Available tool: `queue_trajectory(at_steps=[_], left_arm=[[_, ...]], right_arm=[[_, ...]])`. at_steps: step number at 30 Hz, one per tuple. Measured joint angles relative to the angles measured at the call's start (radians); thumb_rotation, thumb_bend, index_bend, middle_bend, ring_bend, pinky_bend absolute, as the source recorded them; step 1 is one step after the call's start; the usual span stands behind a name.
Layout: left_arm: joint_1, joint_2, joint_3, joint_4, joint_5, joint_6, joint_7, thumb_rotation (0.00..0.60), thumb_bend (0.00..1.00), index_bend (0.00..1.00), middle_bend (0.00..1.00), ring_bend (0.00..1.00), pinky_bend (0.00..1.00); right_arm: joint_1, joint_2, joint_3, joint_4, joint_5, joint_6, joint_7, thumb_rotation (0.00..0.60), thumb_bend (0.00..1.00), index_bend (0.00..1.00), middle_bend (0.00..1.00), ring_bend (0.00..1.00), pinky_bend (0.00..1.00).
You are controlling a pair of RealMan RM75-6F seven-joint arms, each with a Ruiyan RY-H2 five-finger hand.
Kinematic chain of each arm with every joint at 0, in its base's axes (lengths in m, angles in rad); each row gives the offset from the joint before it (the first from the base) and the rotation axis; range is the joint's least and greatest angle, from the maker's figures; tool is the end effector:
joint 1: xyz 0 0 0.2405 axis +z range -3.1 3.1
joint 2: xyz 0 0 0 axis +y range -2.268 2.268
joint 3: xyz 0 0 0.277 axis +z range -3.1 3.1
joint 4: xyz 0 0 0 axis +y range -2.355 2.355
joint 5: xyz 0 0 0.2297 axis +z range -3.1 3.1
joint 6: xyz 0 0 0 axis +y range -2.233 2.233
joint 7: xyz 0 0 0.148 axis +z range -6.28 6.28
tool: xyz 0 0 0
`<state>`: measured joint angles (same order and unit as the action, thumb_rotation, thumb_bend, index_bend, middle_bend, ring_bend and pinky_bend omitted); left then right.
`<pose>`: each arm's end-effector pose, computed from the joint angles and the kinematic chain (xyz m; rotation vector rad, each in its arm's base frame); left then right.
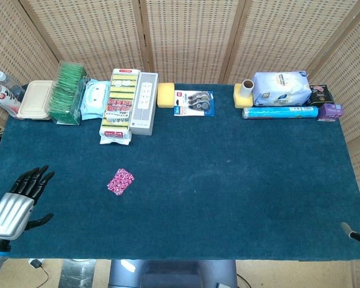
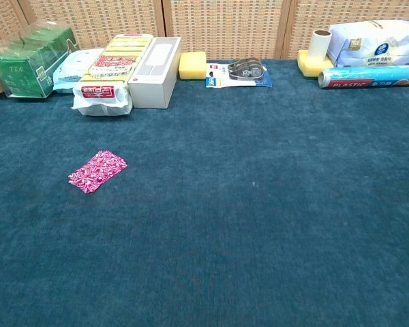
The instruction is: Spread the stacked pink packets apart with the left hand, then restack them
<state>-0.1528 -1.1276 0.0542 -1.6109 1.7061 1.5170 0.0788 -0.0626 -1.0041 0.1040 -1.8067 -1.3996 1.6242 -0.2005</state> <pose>-0.3042 0.1818 0.1260 -1.6574 -0.7616 -0.9662 -0.3307 -0.1474 0.2014 1.1684 -0.8047 0.7493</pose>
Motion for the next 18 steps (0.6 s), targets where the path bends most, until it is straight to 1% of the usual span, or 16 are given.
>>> queue_trajectory(at_steps=[5,8,13,18], left_arm=[[-0.012,-0.003,0.008,0.001,0.006,-0.036,0.008,0.600,0.08,0.00,0.00,0.00,0.09],[-0.032,0.008,0.021,-0.006,0.009,-0.090,-0.010,0.600,0.08,0.00,0.00,0.00,0.09],[-0.095,0.038,0.040,-0.037,0.001,-0.232,-0.101,0.600,0.05,0.00,0.00,0.00,0.09],[-0.176,0.061,0.031,-0.091,-0.066,-0.404,-0.115,0.600,0.00,0.00,0.00,0.00,0.09]], right_arm=[[-0.005,0.010,0.000,-0.001,-0.001,0.003,0.029,0.600,0.01,0.08,0.00,0.00,0.00],[-0.007,0.016,-0.002,-0.003,0.001,-0.003,0.050,0.600,0.01,0.08,0.00,0.00,0.00],[-0.008,0.029,-0.005,-0.009,-0.002,-0.012,0.079,0.600,0.00,0.08,0.00,0.00,0.00],[-0.010,0.042,-0.006,-0.011,-0.003,-0.017,0.110,0.600,0.00,0.08,0.00,0.00,0.00]])
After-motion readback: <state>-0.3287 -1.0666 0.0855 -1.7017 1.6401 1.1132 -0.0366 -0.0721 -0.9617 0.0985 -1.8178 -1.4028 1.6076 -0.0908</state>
